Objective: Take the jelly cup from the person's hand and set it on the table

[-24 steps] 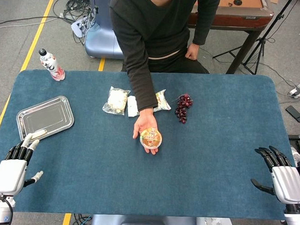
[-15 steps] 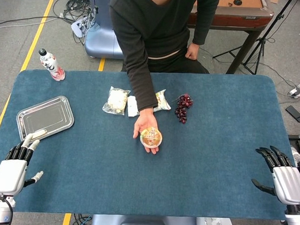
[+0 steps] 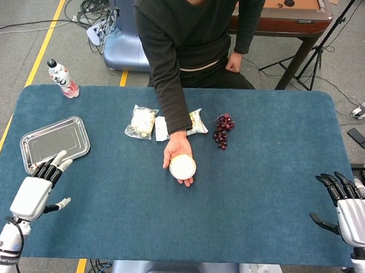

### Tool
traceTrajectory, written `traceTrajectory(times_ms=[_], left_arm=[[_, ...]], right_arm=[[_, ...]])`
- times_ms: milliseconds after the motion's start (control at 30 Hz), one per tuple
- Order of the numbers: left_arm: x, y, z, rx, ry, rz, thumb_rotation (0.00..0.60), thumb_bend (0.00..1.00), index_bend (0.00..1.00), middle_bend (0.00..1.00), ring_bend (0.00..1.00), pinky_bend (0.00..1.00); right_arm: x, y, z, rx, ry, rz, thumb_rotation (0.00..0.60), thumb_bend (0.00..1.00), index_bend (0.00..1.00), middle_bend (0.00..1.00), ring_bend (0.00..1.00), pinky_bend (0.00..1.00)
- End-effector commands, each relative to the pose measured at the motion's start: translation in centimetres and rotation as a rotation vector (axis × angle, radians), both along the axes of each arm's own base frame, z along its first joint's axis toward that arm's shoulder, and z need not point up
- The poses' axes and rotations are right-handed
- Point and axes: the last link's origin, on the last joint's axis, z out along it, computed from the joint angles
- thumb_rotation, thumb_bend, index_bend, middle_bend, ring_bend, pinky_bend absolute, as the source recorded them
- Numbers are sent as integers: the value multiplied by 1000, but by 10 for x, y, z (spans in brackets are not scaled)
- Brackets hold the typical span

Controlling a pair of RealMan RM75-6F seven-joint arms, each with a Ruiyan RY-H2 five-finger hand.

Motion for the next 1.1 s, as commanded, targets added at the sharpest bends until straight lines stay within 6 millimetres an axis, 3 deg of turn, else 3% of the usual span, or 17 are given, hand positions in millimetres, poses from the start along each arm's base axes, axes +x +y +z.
traceTrajectory(times_ms=[33,400,700,1100], left_arm=[[24,29,-2,-105,-37,-107,600,173,74,0,64,123],[100,87,-40,-372,-32,-339,600,173,59,0,15,91],[155,113,-80,-498,44,-402,600,173,0,0,0,74],[198,143,-125,-547,128,-421,600,172,0,0,0,74]], right_arm=[[3,-1,3,-6,6,5,600,111,189,173,72,176],[6,2,5,-13,8,-10,600,110,189,173,72,176],[4,5,3,-9,7,-36,600,111,189,173,72,176],[0,7,0,-2,5,-55,600,110,189,173,72,176]])
